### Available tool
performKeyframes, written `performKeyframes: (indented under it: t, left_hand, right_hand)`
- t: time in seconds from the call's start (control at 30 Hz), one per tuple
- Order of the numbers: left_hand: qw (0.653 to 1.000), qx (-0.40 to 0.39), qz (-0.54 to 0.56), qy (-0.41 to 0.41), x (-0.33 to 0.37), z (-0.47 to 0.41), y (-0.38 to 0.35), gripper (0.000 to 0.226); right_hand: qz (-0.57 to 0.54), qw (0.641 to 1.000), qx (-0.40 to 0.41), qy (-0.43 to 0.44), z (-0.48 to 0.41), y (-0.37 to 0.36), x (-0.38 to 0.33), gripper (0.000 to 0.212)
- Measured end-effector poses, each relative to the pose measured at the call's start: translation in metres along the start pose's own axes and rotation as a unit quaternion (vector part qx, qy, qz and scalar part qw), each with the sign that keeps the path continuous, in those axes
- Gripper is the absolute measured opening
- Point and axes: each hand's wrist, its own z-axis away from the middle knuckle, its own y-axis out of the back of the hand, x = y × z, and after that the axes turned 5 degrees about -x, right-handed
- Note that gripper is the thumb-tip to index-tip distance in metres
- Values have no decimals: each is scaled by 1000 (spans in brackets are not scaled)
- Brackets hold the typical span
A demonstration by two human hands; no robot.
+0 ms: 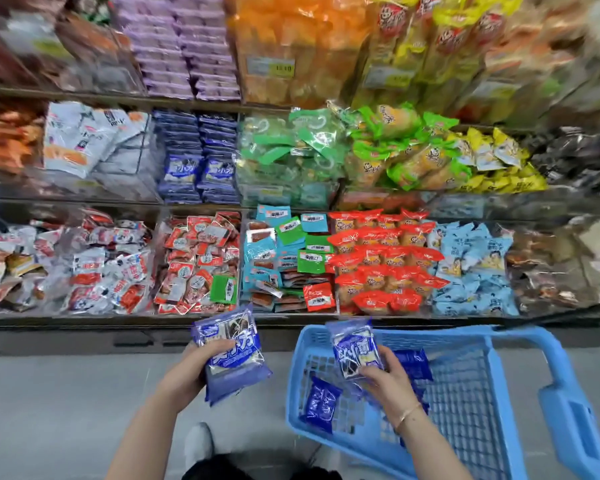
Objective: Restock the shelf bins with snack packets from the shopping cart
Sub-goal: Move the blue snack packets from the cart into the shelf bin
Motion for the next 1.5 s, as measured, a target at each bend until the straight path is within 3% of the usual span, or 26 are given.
performKeyframes:
  t: [0.1,0.23,0.4,0.5,0.6,0.7,0.83,0.97,1.0,1.07,1.13,1.17,1.23,1.33,1.5]
  left_hand:
    - [999,-28,-18,-18,30,4,37,43]
    - [999,-34,-32,-20,67,12,95,36]
    - [999,-29,-13,-30,99,19,147,39]
    - [999,-30,13,-33,113,15,162,39]
    - [998,-28,39,-30,124,3,170,40]
    - [998,-24,49,-28,139,-13,171,40]
    - [999,-7,48,-7,161,-29,170,37]
    - [998,12,41,-51,197,-46,172,51]
    - [997,15,39,-58,205,-50,172,54]
    - [997,22,41,-68,219,-59,174,59]
    - [995,43,47,-76,229,-68,179,69]
    - [994,55,52,-77,233,-73,182,76]
    - [994,67,53,-74,240,-78,185,87]
    - [991,71,60,-94,249,-87,193,79]
    - [987,75,72,-120,266,-97,211,46]
  right_hand:
    - [-32,999,11,19,7,-51,-3,36]
    - [-230,973,0,-17,13,-125,-3,20]
    - [-337,940,-53,-2,18,-193,-13,15]
    - [-324,944,-58,-19,10,-218,-20,20]
    - [-301,952,-46,-28,-2,-237,-25,11]
    - [-253,965,-66,-21,-23,-249,-35,31]
    - [-110,991,-79,4,-52,-271,-59,41]
    - [-51,994,-95,23,-89,-299,-97,64]
    - [-54,994,-97,23,-98,-306,-108,65]
    - [-51,992,-113,34,-115,-321,-126,38]
    - [-50,988,-136,46,-130,-334,-141,23]
    - [-44,987,-145,52,-138,-340,-146,23]
    - [-34,987,-143,59,-151,-354,-154,45]
    - [-44,989,-134,54,-170,-375,-162,68]
    - [-2,990,-140,18,-202,-411,-177,55]
